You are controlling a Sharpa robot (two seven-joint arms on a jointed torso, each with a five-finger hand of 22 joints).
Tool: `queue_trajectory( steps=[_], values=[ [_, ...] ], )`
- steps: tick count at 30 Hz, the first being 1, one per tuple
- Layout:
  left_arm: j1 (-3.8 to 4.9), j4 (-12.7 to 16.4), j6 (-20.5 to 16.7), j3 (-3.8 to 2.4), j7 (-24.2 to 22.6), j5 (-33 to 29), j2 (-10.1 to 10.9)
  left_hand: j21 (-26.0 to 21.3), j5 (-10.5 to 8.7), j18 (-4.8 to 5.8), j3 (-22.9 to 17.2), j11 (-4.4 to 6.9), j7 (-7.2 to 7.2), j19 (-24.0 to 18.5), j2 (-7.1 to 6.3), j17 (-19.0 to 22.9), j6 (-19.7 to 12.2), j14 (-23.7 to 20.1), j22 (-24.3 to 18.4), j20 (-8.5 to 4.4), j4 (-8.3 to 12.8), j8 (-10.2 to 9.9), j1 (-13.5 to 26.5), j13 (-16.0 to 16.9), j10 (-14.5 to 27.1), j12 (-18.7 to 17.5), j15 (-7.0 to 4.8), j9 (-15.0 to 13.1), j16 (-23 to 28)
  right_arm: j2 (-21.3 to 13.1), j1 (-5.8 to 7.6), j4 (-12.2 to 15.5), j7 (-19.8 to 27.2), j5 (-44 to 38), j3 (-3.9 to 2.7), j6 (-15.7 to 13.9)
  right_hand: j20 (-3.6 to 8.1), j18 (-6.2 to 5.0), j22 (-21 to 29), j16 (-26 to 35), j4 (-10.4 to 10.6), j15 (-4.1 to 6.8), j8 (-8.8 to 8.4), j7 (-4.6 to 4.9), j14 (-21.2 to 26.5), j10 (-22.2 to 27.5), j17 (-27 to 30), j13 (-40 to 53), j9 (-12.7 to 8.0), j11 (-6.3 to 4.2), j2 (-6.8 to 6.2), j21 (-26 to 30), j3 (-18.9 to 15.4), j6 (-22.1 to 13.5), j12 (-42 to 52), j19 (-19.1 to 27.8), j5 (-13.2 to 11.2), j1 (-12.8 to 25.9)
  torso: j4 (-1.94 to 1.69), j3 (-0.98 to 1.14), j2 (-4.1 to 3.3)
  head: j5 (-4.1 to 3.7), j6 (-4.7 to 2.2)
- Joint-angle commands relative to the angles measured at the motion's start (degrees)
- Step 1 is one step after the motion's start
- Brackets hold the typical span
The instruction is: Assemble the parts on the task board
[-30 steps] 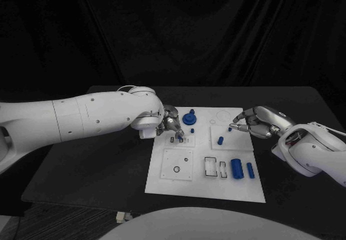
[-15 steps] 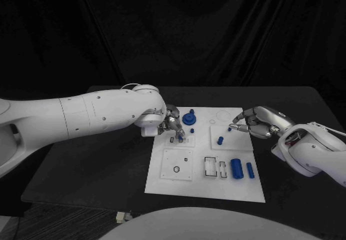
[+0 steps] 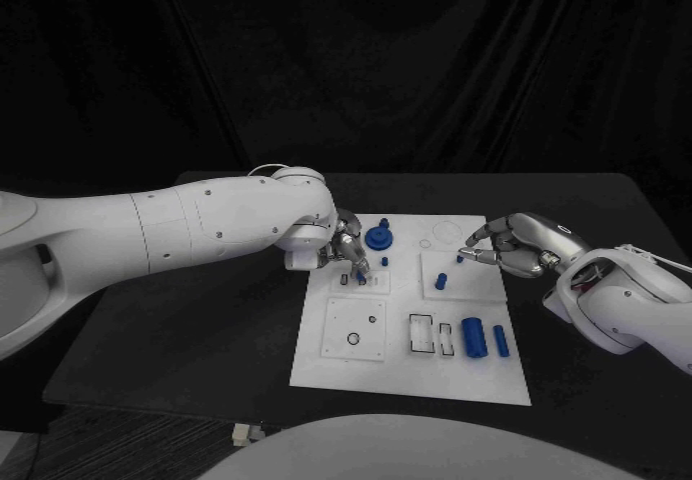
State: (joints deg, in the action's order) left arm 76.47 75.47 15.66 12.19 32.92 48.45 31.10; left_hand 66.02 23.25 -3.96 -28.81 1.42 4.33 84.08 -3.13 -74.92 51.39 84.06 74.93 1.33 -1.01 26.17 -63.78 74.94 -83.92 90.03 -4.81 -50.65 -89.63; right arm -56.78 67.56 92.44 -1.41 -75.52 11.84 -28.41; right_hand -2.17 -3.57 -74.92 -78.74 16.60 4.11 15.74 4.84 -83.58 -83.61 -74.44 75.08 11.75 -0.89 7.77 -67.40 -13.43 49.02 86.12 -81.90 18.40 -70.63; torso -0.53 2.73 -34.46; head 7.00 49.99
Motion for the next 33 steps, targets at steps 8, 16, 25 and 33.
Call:
queue_trajectory(
  steps=[8,16,25,33],
  values=[
    [0.17,-0.9,1.3,-0.04,0.1,0.2,-0.3,0.2,0.32,-0.14,-10.1,-0.28,-0.54,0.3,0.43,-15.1,0.0,5.9,9.7,0.35,10.2,0.3,0.0,15.1,-6.1,0.0,0.27,-0.1,-0.4,0.0,-0.17,0.0,-0.6,-0.1,-0.03,0.3,-0.03,-1.03,-9.0,0.2,-0.1,0.11,0.20,0.00,-2.6,-3.4,0.1,9.2,-0.1,0.17,0.21,0.3,-0.2,0.6,-0.1,0.2,0.2,-0.2,0.00,0.01,-0.03,0.05,0.01],
    [0.14,-1.1,1.5,-0.04,0.2,0.2,-0.5,0.1,0.42,-0.16,-10.1,-0.27,-0.54,0.3,0.49,-15.1,0.0,5.9,9.7,0.34,10.3,0.2,0.0,15.1,-6.1,0.0,0.26,-0.1,-0.4,0.0,-0.18,0.0,-0.6,-0.1,-0.03,0.3,-0.03,-1.03,-9.0,0.2,-0.1,0.11,0.20,0.00,-2.6,-3.4,0.1,9.2,-0.1,0.17,0.21,0.3,-0.2,0.6,-0.1,0.2,0.2,-0.2,-0.01,-0.01,-0.01,0.09,0.01],
    [0.07,-1.4,2.1,-0.03,0.3,0.2,-0.8,0.1,0.40,-0.17,-10.1,-0.28,-0.54,0.3,0.51,-15.1,0.0,5.9,9.7,0.34,10.3,0.2,0.0,15.1,-6.1,0.0,0.26,-0.1,-0.4,0.0,-0.18,0.0,-0.6,-0.1,-0.03,0.3,-0.03,-1.03,-9.0,0.2,-0.1,0.11,0.20,0.00,-2.6,-3.4,0.1,9.2,-0.1,0.17,0.21,0.3,-0.2,0.6,-0.1,0.2,0.2,-0.2,-0.02,0.00,-0.01,0.03,0.01],
    [0.03,-1.5,2.7,-0.02,0.5,0.2,-0.9,0.1,0.32,-0.16,-10.1,-0.27,-0.54,0.3,0.55,-15.1,-0.1,5.9,9.7,0.34,10.3,0.2,0.0,15.1,-6.1,0.0,0.25,-0.1,-0.4,-0.1,-0.18,0.0,-0.6,-0.1,-0.03,0.3,-0.03,-1.03,-9.0,0.2,-0.1,0.11,0.20,0.00,-2.6,-3.4,0.1,9.2,-0.1,0.17,0.21,0.3,-0.2,0.6,-0.1,0.2,0.2,-0.2,0.03,0.01,0.01,0.13,0.01]
  ],
)
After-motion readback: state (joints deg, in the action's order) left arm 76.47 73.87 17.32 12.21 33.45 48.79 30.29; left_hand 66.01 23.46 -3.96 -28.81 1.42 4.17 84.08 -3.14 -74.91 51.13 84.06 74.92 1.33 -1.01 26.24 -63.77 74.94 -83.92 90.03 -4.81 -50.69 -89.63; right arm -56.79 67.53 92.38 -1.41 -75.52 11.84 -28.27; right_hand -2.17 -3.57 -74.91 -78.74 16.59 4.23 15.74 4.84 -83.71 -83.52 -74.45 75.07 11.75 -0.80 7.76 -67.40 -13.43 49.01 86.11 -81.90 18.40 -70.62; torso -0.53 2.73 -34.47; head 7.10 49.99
